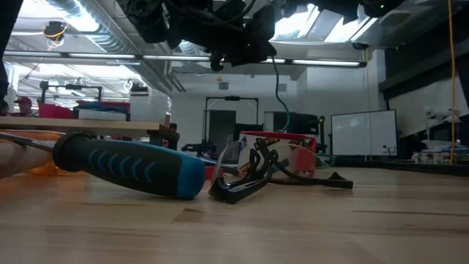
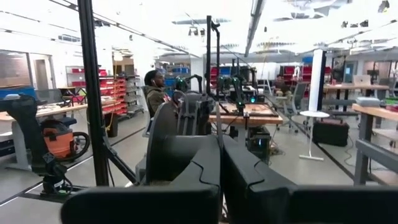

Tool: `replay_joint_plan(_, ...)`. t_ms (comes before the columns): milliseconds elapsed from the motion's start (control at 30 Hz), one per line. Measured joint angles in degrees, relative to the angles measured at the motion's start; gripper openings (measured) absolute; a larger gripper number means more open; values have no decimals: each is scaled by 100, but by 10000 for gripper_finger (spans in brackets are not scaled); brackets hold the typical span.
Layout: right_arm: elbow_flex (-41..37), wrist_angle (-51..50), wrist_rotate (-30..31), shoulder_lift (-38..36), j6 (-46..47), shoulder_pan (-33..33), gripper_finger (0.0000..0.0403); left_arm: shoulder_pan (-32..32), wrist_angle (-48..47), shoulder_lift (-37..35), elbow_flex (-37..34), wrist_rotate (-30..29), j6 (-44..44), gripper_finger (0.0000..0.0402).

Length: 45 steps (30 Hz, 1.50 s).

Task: Coil cords
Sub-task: Coil the wire onto the spool

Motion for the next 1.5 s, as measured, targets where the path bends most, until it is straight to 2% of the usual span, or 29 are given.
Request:
replay_joint_plan(133,0,41,26,0,1,0,1,-4,-12,0,0,0,-38,111)
replay_joint_plan(400,0,73,37,0,1,-11,1,18,-31,0,0,200,-68,51)
replay_joint_plan(733,-2,189,-24,0,93,-15,1,74,-47,130,4,304,-314,7)
replay_joint_plan(867,-2,7,-110,-12,93,-85,1,43,-62,136,4,296,-249,5)
replay_joint_plan(1133,-2,-1216,-377,-328,-102,-519,1,-69,-205,106,3,124,-205,2)
replay_joint_plan(1400,-2,-3027,-395,-601,-952,-782,1,-94,-1319,-402,2,-96,-326,1)
replay_joint_plan(1500,-2,-3541,-143,-601,-1210,-771,1,-80,-1730,-621,1,-101,-364,1)
